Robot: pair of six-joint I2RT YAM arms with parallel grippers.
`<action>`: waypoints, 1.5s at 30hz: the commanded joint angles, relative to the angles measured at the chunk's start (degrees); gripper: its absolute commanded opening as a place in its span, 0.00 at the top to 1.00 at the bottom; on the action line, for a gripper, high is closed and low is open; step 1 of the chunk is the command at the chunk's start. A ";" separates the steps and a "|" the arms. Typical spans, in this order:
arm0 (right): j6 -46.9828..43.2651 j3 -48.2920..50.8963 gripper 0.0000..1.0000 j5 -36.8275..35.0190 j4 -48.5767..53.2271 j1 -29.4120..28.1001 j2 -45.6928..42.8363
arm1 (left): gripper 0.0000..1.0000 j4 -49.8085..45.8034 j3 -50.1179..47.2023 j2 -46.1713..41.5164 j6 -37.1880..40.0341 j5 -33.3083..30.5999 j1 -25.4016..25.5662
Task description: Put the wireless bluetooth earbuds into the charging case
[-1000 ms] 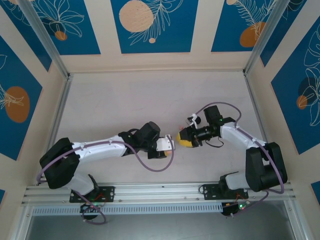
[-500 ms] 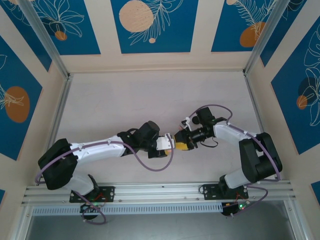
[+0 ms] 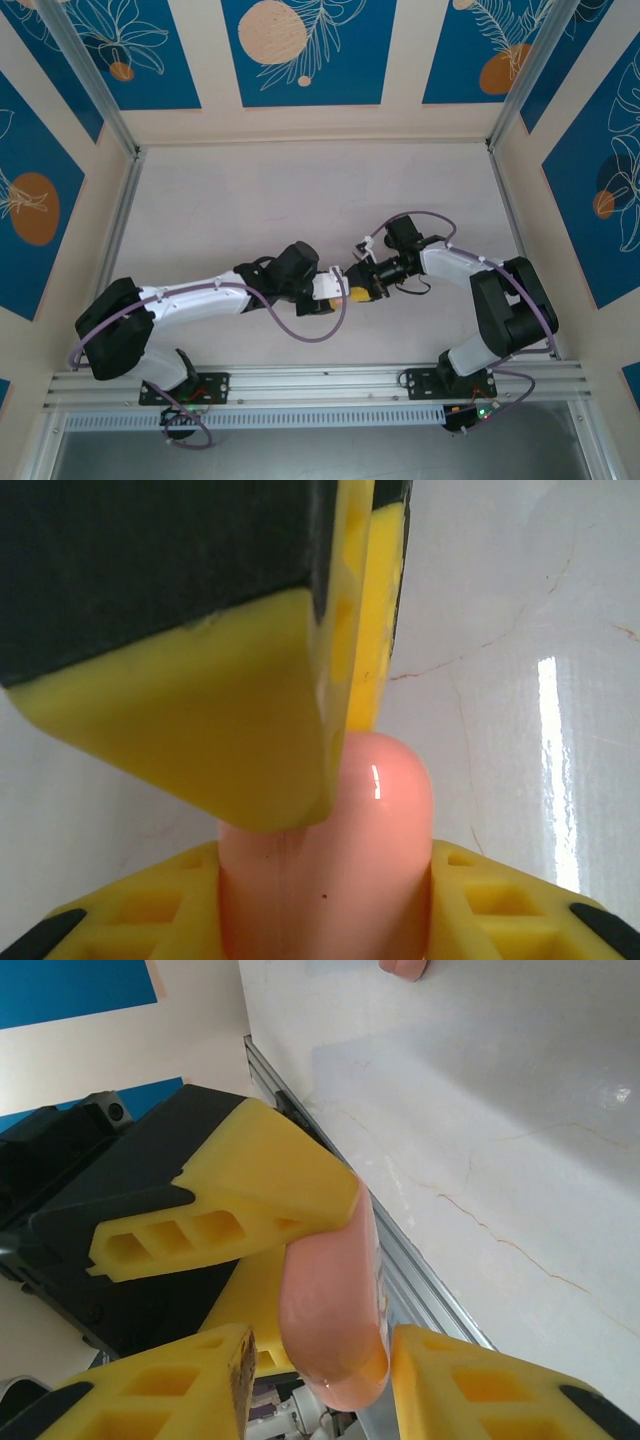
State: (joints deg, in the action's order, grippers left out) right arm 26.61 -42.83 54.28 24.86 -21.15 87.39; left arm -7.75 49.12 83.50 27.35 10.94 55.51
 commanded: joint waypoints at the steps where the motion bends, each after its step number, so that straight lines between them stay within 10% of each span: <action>1: 0.20 -0.45 0.61 2.32 0.20 -0.63 0.74 | 0.68 1.09 1.32 -2.05 -0.59 1.19 -0.66; 12: 0.46 -1.06 0.76 3.04 -0.56 -1.44 0.35 | 0.67 1.35 1.32 -2.82 -0.54 0.87 -0.66; 18: -1.34 -1.20 0.77 -1.08 -0.17 -1.18 -3.51 | 0.33 1.99 0.59 -3.80 -1.97 1.21 -1.38; 22: -3.63 -0.46 0.77 -6.21 -2.68 -0.61 -9.72 | 0.27 4.78 -1.39 -6.76 -5.39 3.82 -3.47; 31: -13.20 2.85 0.77 -11.41 -16.45 1.45 -22.42 | 0.29 14.00 -6.06 -13.13 -14.84 17.03 -11.06; 45: -39.16 1.21 0.78 2.79 -21.60 3.74 -24.50 | 0.40 26.75 -11.50 -18.47 -23.10 31.20 -17.47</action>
State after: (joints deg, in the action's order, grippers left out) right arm -3.51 -40.38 51.11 3.20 -17.69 64.25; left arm 14.96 38.39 65.78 6.28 37.19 38.74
